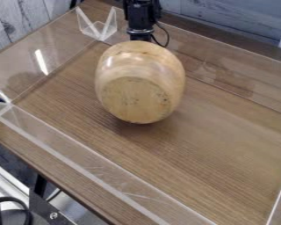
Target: Remove the green block from inside the brown bowl and put it on the table
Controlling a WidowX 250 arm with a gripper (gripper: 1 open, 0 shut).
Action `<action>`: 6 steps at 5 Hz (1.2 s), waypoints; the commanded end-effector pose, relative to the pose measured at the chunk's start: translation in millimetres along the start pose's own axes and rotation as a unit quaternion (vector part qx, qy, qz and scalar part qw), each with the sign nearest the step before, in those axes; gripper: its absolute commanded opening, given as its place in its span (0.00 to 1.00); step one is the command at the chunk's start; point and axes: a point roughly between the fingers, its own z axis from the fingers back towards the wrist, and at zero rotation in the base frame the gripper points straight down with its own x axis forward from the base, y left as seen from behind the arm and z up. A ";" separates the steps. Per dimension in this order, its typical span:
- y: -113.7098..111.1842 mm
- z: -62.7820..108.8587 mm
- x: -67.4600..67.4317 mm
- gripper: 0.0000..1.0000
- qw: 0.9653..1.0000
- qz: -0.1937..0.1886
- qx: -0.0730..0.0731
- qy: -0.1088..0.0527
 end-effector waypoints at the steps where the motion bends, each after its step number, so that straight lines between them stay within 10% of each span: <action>1: 4.0 3.2 -2.9 0.00 1.000 0.000 0.004 -0.001; 6: -0.9 -0.2 -21.3 0.00 0.999 -0.017 0.024 0.041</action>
